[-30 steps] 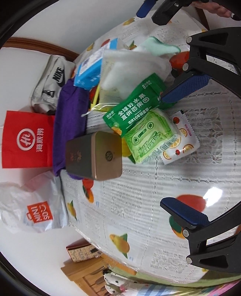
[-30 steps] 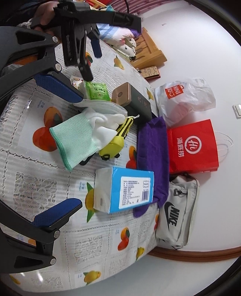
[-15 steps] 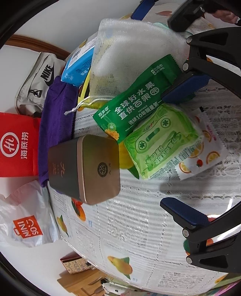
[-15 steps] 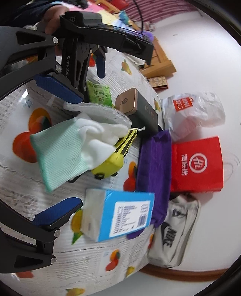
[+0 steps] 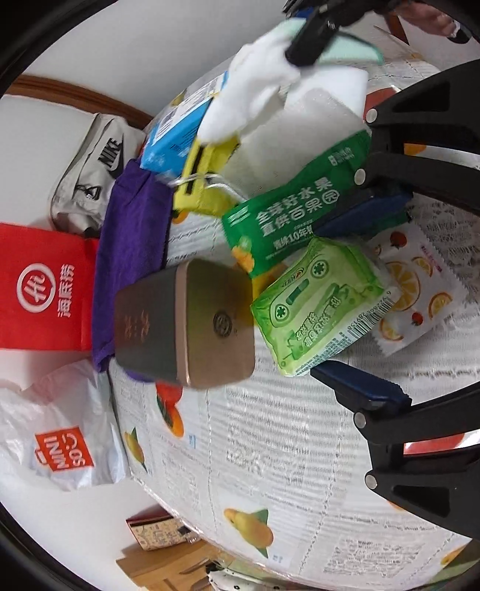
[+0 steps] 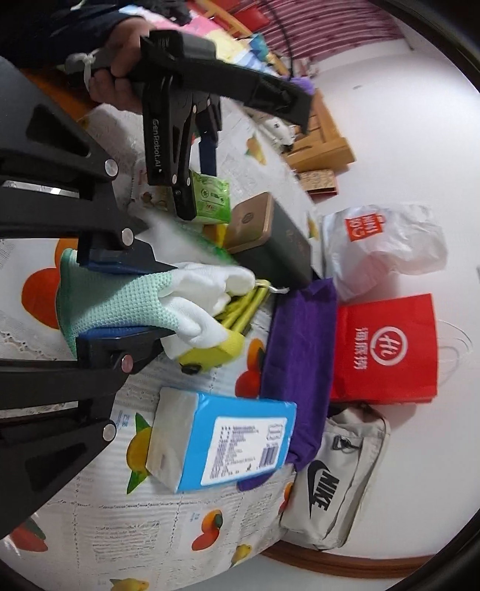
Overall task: Organize soft objects
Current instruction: 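Grasp the white glove with the right tool while the left tool grasps the green wipes pack, then carry the glove with the right tool while the left tool carries the wipes pack to the purple towel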
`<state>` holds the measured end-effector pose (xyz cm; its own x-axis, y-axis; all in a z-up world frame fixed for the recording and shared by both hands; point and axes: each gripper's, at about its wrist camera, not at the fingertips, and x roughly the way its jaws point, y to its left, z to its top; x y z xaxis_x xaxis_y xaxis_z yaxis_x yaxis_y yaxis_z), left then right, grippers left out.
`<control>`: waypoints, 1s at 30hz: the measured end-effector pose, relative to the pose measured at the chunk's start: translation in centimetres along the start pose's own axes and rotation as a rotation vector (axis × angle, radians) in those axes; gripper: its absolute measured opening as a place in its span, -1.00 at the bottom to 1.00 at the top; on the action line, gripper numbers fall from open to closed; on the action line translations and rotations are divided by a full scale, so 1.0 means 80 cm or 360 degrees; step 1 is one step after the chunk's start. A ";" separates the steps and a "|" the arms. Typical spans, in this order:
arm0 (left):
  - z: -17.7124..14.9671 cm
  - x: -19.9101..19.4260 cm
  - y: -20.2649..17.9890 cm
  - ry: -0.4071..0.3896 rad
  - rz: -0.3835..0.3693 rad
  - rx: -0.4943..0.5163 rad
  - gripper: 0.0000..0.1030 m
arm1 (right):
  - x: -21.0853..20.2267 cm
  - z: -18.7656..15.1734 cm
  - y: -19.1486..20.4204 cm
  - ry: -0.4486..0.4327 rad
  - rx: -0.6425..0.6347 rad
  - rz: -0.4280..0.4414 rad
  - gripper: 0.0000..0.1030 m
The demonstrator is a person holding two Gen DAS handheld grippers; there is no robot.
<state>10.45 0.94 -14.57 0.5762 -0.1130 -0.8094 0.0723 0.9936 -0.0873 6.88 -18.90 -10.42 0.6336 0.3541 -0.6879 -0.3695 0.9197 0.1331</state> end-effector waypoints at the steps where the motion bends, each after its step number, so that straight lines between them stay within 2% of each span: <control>1: 0.001 -0.002 0.004 -0.0007 0.0006 -0.0011 0.29 | -0.005 0.000 -0.002 -0.0014 0.0006 -0.0001 -0.61; 8: 0.001 -0.015 0.019 -0.0045 0.0029 -0.0045 0.21 | -0.042 -0.002 -0.021 -0.0126 0.0096 0.0025 -0.71; 13: 0.000 -0.024 0.022 -0.0065 0.0031 -0.0042 0.19 | -0.062 -0.009 -0.033 -0.0154 0.0116 -0.0045 -0.73; 19: 0.001 -0.032 0.025 -0.0090 0.0034 -0.0054 0.18 | -0.068 -0.024 -0.059 -0.0108 0.0188 -0.0166 -0.73; 24: 0.007 -0.044 0.025 -0.0112 0.0059 -0.0041 0.17 | -0.069 -0.034 -0.082 -0.0083 0.0297 -0.0186 -0.74; 30: 0.021 -0.057 0.029 -0.0137 0.0042 -0.0081 0.17 | -0.086 -0.028 -0.085 -0.0134 0.0322 -0.0184 -0.74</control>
<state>9.33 3.78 -10.08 0.6454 -0.0851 -0.7591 0.0159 0.9951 -0.0980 3.48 -27.96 -8.21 0.7213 0.2496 -0.6460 -0.1529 0.9672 0.2030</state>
